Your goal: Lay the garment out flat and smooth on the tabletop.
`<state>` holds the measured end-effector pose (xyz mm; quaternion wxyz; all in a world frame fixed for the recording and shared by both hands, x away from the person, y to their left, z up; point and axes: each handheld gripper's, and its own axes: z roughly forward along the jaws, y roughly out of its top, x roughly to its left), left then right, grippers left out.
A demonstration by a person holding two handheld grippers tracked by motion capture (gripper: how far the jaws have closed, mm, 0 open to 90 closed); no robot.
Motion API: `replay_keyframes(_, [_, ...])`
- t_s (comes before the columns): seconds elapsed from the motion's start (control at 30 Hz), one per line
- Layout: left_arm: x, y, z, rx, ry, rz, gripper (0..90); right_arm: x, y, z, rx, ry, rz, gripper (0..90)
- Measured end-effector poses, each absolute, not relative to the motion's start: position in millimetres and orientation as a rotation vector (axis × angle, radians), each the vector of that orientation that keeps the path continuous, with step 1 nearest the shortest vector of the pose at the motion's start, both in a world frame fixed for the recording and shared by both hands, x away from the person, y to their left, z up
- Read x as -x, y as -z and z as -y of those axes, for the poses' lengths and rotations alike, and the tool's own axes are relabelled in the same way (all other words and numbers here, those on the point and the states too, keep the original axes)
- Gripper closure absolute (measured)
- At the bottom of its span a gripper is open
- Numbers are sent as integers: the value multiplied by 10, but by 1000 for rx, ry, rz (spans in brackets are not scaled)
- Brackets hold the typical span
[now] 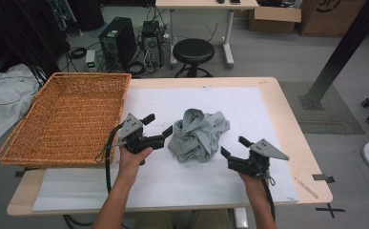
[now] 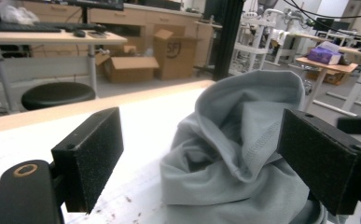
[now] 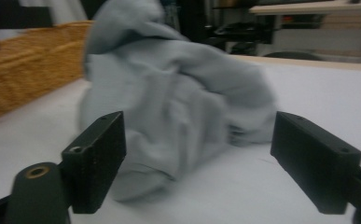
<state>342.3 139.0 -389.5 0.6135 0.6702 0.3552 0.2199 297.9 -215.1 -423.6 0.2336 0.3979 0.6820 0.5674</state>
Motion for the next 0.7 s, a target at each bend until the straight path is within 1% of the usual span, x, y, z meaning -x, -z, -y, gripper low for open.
replay_keyframes(0.03, [-3431, 3905, -1377, -1546, -502, -821, 152, -3004, 4249, 2087, -1089, -1583, -1888, 220])
replay_keyframes(0.1, [-3446, 3930, -1354, -1558, -494, -824, 154, -3073, 4277, 1908, -1063, -1601, -1950, 292])
replay_keyframes(0.17, [-3459, 3950, -1336, -1564, -487, -829, 155, -3144, 4316, 1727, -1020, -1564, -2035, 411])
replay_keyframes(0.2, [-3465, 3959, -1330, -1566, -486, -832, 156, -3168, 4332, 1672, -1005, -1520, -2076, 516])
replay_keyframes(0.23, [-3471, 3966, -1326, -1568, -482, -834, 156, -3181, 4333, 1644, -1010, -1438, -2118, 727])
replay_keyframes(0.27, [-3476, 3974, -1320, -1567, -478, -836, 157, -3172, 4325, 1650, -1024, -1379, -2132, 808])
replay_keyframes(0.3, [-3482, 3980, -1316, -1571, -478, -836, 157, -3144, 4312, 1690, -1042, -1364, -2110, 824])
replay_keyframes(0.4, [-3499, 4008, -1297, -1584, -478, -834, 158, -2975, 4252, 1877, -1051, -1309, -2033, 829])
replay_keyframes(0.5, [-3519, 4055, -1261, -1602, -475, -833, 155, -2723, 4196, 2155, -1059, -1333, -1932, 809])
replay_keyframes(0.53, [-3528, 4076, -1243, -1610, -473, -832, 155, -2687, 4212, 2251, -1089, -1332, -1983, 748])
replay_keyframes(0.57, [-3537, 4094, -1226, -1618, -470, -833, 154, -2684, 4224, 2313, -1122, -1317, -2048, 664])
replay_keyframes(0.6, [-3548, 4120, -1201, -1624, -458, -834, 154, -2660, 4222, 2355, -1126, -1309, -2042, 612])
replay_keyframes(0.7, [-3574, 4193, -1100, -1661, -426, -820, 164, -2570, 4137, 2530, -1147, -1431, -1894, 496])
